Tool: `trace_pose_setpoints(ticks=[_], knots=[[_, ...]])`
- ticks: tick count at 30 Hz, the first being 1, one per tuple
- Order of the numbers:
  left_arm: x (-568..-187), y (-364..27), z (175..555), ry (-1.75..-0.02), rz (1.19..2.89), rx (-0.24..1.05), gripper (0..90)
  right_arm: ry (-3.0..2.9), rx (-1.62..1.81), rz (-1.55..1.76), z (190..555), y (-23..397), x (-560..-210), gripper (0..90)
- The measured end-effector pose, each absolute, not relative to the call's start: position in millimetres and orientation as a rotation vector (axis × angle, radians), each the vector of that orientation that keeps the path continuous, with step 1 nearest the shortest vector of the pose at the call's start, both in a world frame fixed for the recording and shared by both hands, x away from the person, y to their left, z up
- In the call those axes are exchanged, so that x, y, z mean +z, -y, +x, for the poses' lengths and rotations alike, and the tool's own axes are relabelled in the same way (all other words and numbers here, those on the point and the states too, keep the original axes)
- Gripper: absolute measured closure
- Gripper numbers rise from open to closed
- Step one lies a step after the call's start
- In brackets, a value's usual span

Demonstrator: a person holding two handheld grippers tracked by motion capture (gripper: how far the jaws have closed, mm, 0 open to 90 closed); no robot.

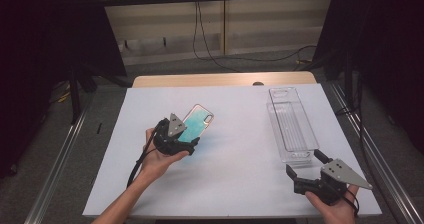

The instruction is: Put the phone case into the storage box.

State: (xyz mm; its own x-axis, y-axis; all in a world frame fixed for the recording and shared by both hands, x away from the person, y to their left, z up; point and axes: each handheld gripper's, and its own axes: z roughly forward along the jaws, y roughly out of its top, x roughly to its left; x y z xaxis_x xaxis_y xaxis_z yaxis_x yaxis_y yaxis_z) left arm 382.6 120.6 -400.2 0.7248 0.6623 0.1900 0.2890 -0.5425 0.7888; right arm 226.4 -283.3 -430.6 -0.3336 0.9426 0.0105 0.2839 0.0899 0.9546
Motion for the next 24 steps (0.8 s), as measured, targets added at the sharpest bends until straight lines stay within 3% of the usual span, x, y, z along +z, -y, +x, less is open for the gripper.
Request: trace_pose_setpoints(ticks=[24], knots=[[-401, -111, 358, -0.668, 2.124, 0.668, 17.0, -1.904, 1.334, 1.123, 271, 226, -406, 3.5]])
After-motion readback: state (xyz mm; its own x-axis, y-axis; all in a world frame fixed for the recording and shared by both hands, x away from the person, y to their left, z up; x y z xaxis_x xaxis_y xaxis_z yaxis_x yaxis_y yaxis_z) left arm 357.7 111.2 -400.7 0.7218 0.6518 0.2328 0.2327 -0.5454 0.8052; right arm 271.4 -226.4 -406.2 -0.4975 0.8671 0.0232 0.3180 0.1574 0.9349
